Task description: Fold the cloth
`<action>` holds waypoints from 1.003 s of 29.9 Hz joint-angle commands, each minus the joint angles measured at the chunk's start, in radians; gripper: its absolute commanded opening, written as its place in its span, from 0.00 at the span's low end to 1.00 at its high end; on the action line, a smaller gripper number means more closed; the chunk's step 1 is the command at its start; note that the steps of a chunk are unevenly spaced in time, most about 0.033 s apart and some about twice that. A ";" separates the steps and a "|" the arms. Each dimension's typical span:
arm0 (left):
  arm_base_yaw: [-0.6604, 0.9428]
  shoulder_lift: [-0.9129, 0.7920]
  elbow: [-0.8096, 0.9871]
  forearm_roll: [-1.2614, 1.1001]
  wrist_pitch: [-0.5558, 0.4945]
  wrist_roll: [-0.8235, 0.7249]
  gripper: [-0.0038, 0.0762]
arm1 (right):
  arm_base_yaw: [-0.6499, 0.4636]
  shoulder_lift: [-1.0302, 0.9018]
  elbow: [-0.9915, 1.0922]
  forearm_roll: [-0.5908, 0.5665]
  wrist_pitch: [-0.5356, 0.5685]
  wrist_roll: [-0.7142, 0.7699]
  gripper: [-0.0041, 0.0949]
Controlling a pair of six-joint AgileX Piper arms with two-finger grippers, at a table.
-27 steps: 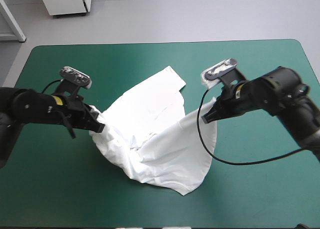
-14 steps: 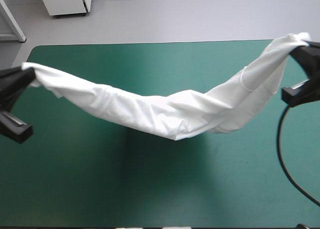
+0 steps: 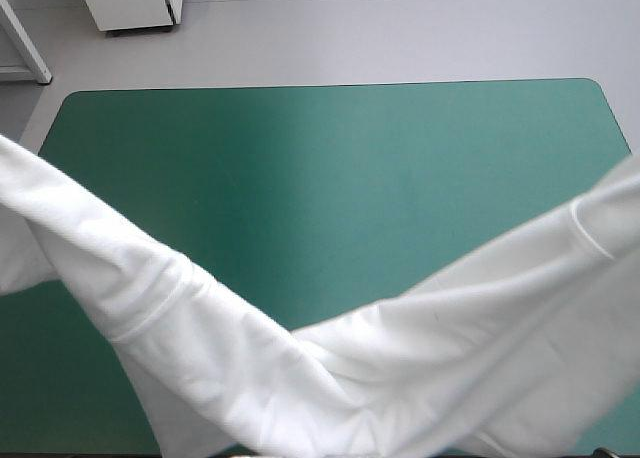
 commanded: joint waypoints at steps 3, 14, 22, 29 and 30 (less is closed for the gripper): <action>-0.008 0.021 -0.009 0.069 0.027 -0.051 0.04 | 0.000 0.008 0.030 -0.034 -0.034 -0.001 0.03; -0.008 0.246 0.094 0.199 0.016 -0.048 0.04 | 0.000 0.037 0.567 -0.494 -0.071 0.097 0.03; -0.008 0.489 0.094 0.248 -0.020 -0.015 0.04 | -0.010 0.237 0.664 -0.808 -0.193 0.109 0.02; -0.006 0.651 0.094 0.297 -0.093 -0.013 0.04 | -0.160 0.461 0.664 -0.682 -0.341 0.095 0.02; 0.002 0.673 0.094 0.297 -0.098 -0.013 0.04 | -0.182 0.483 0.664 -0.645 -0.350 0.078 0.02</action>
